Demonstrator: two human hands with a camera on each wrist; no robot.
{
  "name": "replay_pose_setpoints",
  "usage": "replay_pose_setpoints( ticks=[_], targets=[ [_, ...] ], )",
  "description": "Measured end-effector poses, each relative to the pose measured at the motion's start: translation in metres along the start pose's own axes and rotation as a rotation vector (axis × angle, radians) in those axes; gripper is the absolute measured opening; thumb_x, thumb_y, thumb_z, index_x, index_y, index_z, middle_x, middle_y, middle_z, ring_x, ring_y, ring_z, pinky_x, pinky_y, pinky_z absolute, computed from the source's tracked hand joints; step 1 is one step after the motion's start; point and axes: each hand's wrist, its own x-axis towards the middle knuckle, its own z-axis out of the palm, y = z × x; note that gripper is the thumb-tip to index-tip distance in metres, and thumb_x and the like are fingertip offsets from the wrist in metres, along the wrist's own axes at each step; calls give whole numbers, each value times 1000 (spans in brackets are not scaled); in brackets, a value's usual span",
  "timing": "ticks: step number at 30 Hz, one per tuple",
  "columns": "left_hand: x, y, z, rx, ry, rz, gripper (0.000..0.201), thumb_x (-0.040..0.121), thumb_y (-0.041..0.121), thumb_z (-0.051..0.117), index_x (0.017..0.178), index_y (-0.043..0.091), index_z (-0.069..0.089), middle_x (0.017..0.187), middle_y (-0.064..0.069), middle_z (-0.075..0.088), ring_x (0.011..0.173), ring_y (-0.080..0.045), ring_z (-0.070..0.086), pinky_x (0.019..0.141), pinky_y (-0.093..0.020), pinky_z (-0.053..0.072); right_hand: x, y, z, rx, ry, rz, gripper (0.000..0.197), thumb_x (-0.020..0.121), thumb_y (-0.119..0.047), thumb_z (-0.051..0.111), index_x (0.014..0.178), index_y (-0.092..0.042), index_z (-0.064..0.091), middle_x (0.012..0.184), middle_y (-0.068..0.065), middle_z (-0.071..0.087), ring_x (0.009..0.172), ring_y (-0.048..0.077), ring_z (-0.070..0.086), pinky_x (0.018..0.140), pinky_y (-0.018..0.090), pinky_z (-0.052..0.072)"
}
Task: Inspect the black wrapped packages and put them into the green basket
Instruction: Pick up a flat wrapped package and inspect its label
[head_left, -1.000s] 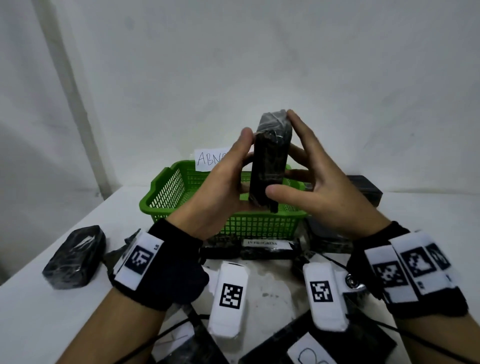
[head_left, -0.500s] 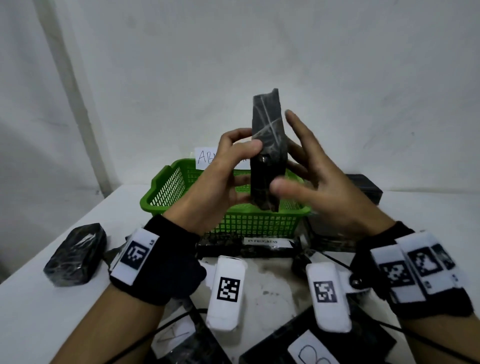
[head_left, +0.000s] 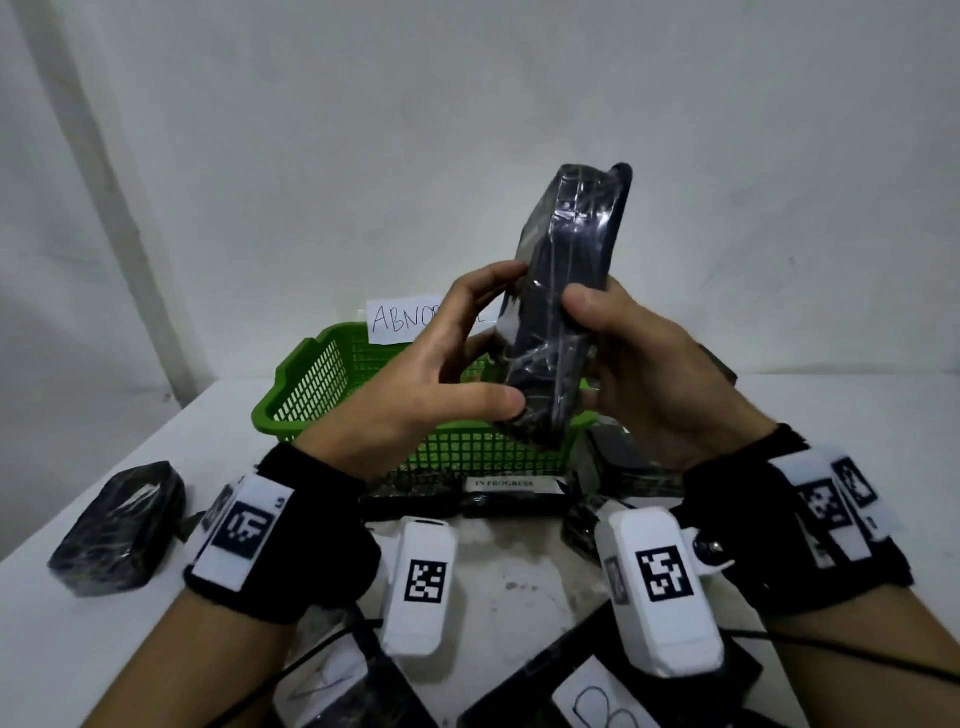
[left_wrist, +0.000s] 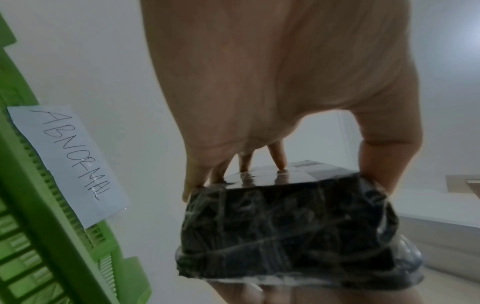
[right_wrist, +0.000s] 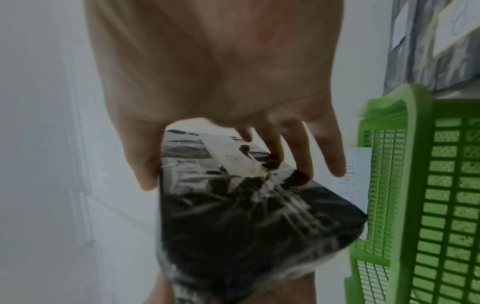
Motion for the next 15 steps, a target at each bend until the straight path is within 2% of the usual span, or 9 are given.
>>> replay_pose_setpoints(
  ticks=[2,4,5,7,9,11,13,14,15],
  targets=[
    [-1,1,1,33,-9,-25,89,73,22,69,151,30,26,157,13,33,136,-21,48,106,-45,48,2,3,3,-2,66,-33,62,77,-40,64,135,-26,48,95,-5,77,87,17,76,66,29,56],
    [-1,2,2,38,-4,-47,85,75,23,67,149,31,27,155,13,35,133,-21,52,104,-47,49,5,7,6,-17,106,-54,66,75,-36,66,136,-25,45,94,-5,76,84,15,76,65,26,56],
    [0,2,2,31,5,-59,80,78,23,68,148,31,29,153,13,37,129,-22,55,100,-47,51,6,10,6,-26,108,-59,74,73,-36,70,140,-26,41,98,-4,76,87,15,75,68,28,57],
    [1,4,0,26,62,-69,67,85,24,68,144,30,35,149,10,44,122,-22,61,94,-44,53,7,13,6,-63,86,-56,100,64,-46,82,148,-32,29,117,-3,73,104,15,72,88,41,57],
    [0,7,-3,82,119,-47,68,83,26,72,142,32,38,148,12,47,124,-20,60,98,-43,52,7,12,6,-91,43,-44,116,56,-64,84,152,-38,22,131,-5,67,121,18,65,105,57,46],
    [-2,10,-7,181,140,-23,82,74,32,79,144,38,36,150,19,44,133,-16,52,108,-47,45,5,9,6,-1,6,-57,110,59,-77,74,151,-32,34,133,-4,66,128,24,60,109,63,38],
    [-4,14,-9,252,143,22,89,72,27,81,145,41,32,152,23,41,140,-7,42,113,-45,40,1,3,4,147,-12,-93,93,69,-76,60,147,-25,48,138,2,63,132,29,56,110,65,37],
    [-4,15,-9,290,142,51,91,74,19,81,146,39,30,151,23,41,140,0,40,115,-37,38,-1,-2,3,207,-25,-107,89,73,-73,55,147,-23,49,143,6,59,134,30,54,108,66,40],
    [-4,15,-8,337,138,73,91,76,8,79,146,38,29,149,25,42,137,9,38,113,-25,38,-3,-5,2,256,-42,-117,87,77,-70,52,149,-21,47,148,10,54,136,33,52,105,66,43]
  ],
)
